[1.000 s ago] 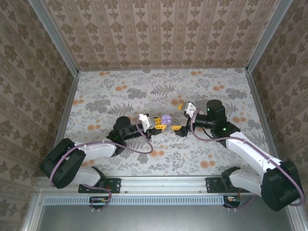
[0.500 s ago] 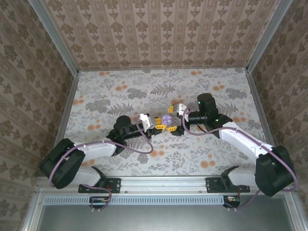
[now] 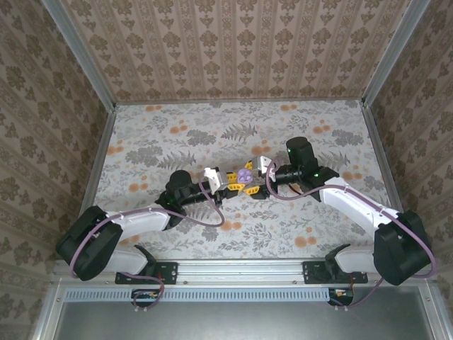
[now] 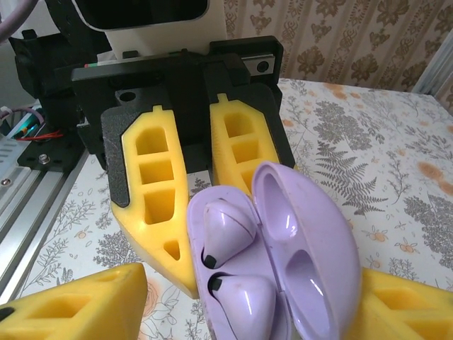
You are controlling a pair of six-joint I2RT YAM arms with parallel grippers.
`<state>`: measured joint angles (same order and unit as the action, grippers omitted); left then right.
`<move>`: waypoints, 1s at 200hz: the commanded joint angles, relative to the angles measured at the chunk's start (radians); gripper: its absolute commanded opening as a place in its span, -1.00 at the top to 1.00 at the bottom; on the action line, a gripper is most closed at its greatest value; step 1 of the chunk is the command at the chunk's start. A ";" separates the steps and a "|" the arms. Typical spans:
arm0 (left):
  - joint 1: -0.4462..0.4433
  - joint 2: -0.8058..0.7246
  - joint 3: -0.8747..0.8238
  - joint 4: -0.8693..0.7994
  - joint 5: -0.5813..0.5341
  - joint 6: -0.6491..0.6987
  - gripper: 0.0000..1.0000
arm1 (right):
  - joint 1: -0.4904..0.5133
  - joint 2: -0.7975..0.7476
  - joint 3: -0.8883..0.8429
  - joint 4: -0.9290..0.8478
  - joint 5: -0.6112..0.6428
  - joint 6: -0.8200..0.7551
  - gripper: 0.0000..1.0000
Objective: Insert the wireless bluetooth earbuds into the charging case
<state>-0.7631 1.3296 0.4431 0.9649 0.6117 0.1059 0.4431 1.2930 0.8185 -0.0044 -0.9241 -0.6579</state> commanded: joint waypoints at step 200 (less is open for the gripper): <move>0.015 -0.027 -0.011 0.034 0.023 0.013 0.92 | -0.019 -0.033 0.037 -0.047 -0.049 -0.076 0.39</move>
<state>-0.7555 1.3262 0.4389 0.9722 0.6151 0.1123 0.4171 1.2480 0.8154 -0.0128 -0.9215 -0.6949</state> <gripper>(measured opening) 0.177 0.332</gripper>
